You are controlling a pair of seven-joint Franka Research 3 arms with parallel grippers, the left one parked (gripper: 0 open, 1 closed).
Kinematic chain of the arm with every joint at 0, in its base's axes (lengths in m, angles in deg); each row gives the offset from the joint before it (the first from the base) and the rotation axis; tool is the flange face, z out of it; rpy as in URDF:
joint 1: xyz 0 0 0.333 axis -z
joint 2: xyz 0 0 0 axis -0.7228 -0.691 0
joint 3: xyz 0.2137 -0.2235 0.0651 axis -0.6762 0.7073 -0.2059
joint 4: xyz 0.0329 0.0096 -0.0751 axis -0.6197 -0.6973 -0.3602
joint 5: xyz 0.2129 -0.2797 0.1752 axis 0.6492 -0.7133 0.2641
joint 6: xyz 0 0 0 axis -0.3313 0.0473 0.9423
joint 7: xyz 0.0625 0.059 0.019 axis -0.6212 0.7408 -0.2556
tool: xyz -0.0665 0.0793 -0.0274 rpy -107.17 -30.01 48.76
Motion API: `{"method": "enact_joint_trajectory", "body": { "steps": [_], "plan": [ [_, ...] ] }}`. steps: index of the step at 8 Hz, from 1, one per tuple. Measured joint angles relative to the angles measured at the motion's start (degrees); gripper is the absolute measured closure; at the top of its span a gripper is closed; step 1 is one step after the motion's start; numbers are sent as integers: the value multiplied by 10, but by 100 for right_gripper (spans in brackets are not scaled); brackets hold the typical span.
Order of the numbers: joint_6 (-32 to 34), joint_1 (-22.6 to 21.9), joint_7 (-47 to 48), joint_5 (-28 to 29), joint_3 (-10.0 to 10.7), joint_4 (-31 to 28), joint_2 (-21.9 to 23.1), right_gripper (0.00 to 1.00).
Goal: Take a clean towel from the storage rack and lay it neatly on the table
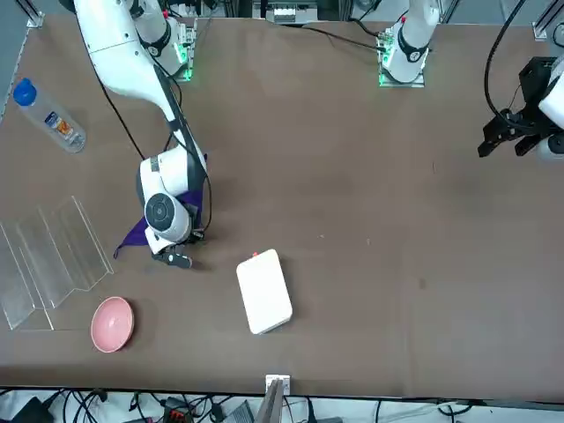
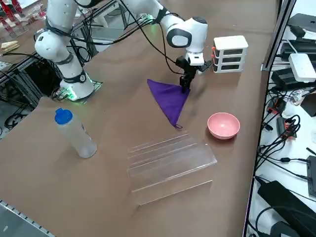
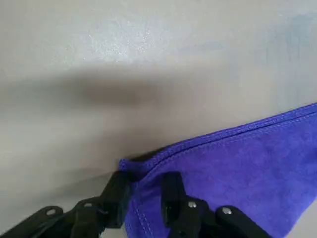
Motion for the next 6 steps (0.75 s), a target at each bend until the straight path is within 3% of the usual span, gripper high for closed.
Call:
{"method": "enact_joint_trajectory", "body": {
  "steps": [6],
  "plan": [
    [6,0,1,0,1,3,0,60]
  ]
}}
